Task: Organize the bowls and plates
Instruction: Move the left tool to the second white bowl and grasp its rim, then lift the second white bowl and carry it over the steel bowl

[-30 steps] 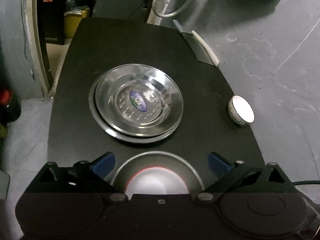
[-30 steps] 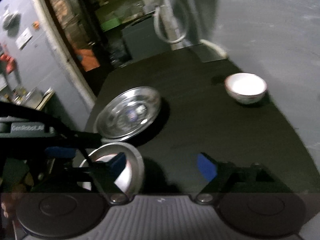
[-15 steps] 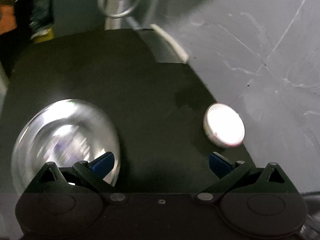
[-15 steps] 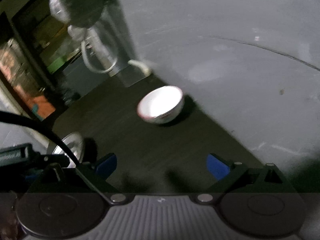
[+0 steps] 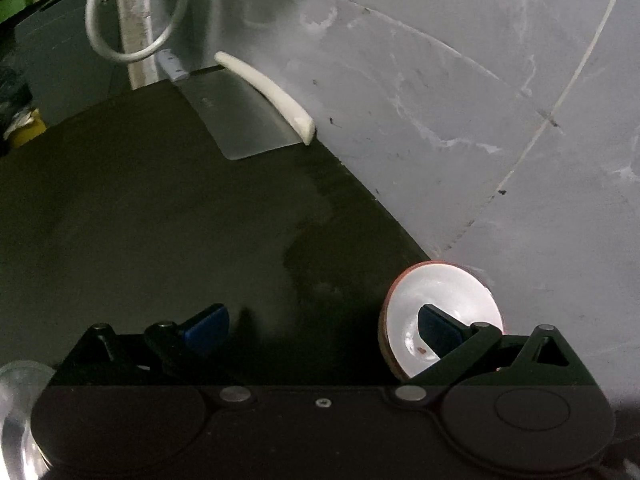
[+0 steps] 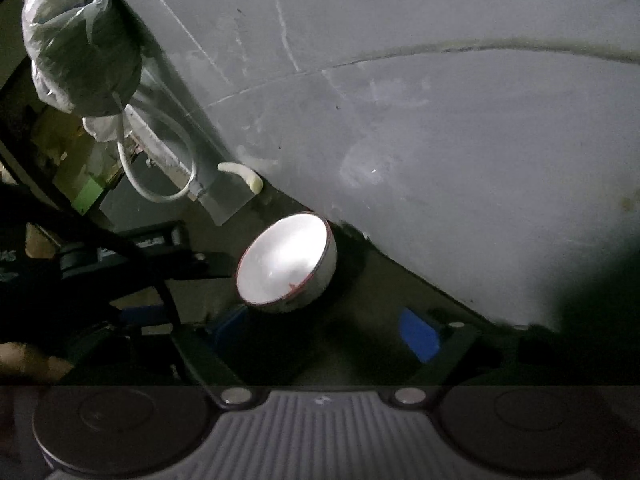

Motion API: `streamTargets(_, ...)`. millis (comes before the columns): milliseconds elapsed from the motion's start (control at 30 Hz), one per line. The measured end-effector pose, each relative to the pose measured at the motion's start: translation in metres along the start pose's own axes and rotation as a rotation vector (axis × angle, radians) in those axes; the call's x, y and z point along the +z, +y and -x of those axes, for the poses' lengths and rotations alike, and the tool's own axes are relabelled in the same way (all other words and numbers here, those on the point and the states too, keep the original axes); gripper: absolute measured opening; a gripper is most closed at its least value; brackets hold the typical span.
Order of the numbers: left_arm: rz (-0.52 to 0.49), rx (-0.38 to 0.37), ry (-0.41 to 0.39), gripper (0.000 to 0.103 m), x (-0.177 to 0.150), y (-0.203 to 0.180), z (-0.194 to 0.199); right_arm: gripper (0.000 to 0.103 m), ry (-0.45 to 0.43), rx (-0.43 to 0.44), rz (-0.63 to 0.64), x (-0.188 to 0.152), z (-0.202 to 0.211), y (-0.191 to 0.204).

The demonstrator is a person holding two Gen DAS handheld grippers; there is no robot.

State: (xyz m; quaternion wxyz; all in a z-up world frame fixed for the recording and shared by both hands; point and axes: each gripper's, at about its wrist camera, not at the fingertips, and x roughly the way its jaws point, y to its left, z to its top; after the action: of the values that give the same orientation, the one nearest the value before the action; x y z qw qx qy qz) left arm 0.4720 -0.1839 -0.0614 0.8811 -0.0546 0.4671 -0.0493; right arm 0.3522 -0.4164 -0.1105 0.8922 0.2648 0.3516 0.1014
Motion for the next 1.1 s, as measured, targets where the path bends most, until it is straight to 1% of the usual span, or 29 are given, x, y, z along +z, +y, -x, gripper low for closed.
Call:
streamTargets(67, -0.039, 0.023, -0.011, 0.093, 0.002, -0.003, -0.003, 0.086, -0.018, 0.006, -0.018, 0.002, -0.006, 0.0)
streamTargets(133, -0.075, 0.036, -0.008, 0.083, 0.002, -0.006, -0.006, 0.085, -0.035, -0.009, -0.013, 0.004, -0.011, 0.003)
streamTargets(167, -0.082, 0.028, -0.006, 0.081, 0.002, -0.006, -0.007, 0.083, -0.035, -0.019, -0.01, 0.005, -0.012, 0.004)
streamTargets(233, -0.075, 0.003, -0.001, 0.07, 0.004, -0.007, -0.009, 0.078, -0.023, -0.032, -0.013, 0.007, -0.02, 0.004)
streamTargets(267, -0.069, -0.009, 0.003, 0.067, 0.004, -0.007, -0.01, 0.074, -0.021, -0.036, -0.014, 0.008, -0.022, 0.005)
streamTargets(333, -0.052, -0.039, 0.014, 0.051, 0.004, -0.007, -0.012, 0.068, -0.017, -0.048, -0.007, 0.009, -0.026, 0.006)
streamTargets(367, -0.037, -0.055, 0.02, 0.047, 0.004, -0.007, -0.013, 0.065, -0.017, -0.049, -0.006, 0.01, -0.028, 0.007)
streamTargets(433, -0.012, -0.082, 0.028, 0.031, 0.003, -0.008, -0.014, 0.062, -0.015, -0.048, -0.001, 0.01, -0.031, 0.009)
streamTargets(467, -0.003, -0.094, 0.03, 0.027, 0.002, -0.009, -0.015, 0.056, -0.014, -0.041, 0.001, 0.011, -0.032, 0.01)
streamTargets(500, 0.006, -0.108, 0.035, 0.017, 0.001, -0.01, -0.017, 0.053, -0.013, -0.035, 0.0, 0.011, -0.034, 0.01)
streamTargets(533, 0.014, -0.123, 0.045, 0.011, 0.001, -0.011, -0.018, 0.052, -0.013, -0.032, -0.001, 0.011, -0.034, 0.011)
streamTargets(600, 0.024, -0.133, 0.057, 0.007, -0.001, -0.013, -0.018, 0.043, -0.013, -0.026, 0.004, 0.012, -0.036, 0.012)
streamTargets(633, 0.028, -0.13, 0.056, 0.007, -0.002, -0.014, -0.018, 0.041, -0.012, -0.023, 0.005, 0.013, -0.038, 0.012)
streamTargets(700, 0.043, -0.134, 0.058, 0.007, -0.004, -0.013, -0.016, 0.032, -0.012, -0.018, 0.009, 0.015, -0.039, 0.013)
streamTargets(733, 0.052, -0.136, 0.06, 0.007, -0.006, -0.012, -0.015, 0.03, -0.01, -0.014, 0.016, 0.016, -0.04, 0.015)
streamTargets(933, 0.075, -0.129, 0.052, 0.007, -0.024, -0.01, 0.003, 0.028, 0.012, -0.017, 0.035, 0.015, -0.036, 0.018)
streamTargets(1100, 0.104, -0.145, 0.023, 0.006, -0.034, -0.003, 0.028, 0.028, 0.016, -0.003, 0.089, 0.008, -0.02, 0.022)
